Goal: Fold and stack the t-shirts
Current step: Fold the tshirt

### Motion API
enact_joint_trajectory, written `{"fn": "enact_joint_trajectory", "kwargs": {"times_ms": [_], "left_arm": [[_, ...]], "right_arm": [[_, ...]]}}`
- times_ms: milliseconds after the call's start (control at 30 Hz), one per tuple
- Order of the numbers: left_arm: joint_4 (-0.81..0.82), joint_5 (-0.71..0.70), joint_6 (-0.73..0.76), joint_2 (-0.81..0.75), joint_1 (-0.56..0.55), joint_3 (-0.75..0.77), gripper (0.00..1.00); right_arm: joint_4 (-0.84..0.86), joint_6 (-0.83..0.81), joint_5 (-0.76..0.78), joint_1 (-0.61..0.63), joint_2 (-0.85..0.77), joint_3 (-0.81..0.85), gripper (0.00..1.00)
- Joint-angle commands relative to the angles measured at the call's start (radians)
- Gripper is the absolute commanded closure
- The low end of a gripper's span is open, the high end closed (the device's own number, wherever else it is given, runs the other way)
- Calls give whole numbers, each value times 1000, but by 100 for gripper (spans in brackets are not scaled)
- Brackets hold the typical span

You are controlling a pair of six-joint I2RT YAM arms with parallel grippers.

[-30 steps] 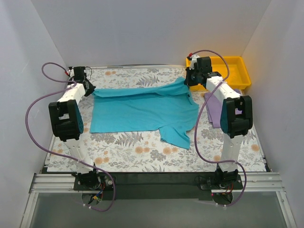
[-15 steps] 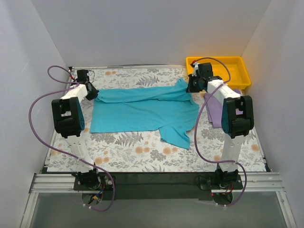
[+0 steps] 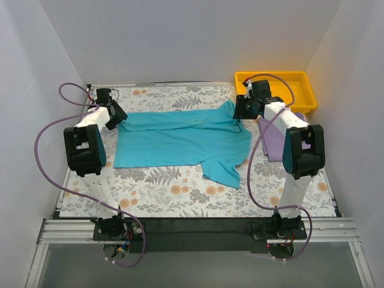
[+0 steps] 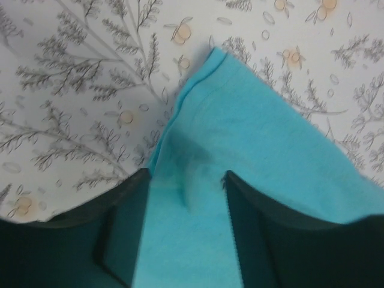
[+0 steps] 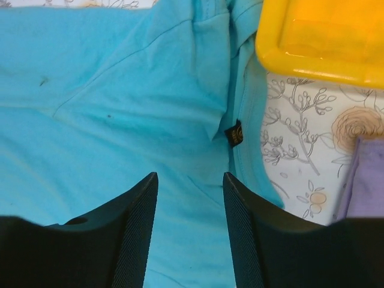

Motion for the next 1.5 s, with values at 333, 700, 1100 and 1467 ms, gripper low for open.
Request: {"fn": "enact_joint_trajectory", "kwargs": {"times_ms": [333, 700, 1100, 1467], "left_arm": [[-127, -102, -98, -440, -108, -391, 44], [-180, -150, -216, -401, -151, -560, 52], [-316, -81, -244, -497, 11, -700, 56], [-362, -53, -265, -686, 78, -651, 53]], "right_arm": [[-35, 6, -12, 158, -268, -327, 61], [-57, 9, -6, 219, -269, -516, 62], [-258, 64, -116, 291, -412, -723, 63], [-331, 21, -164, 218, -549, -599, 59]]}}
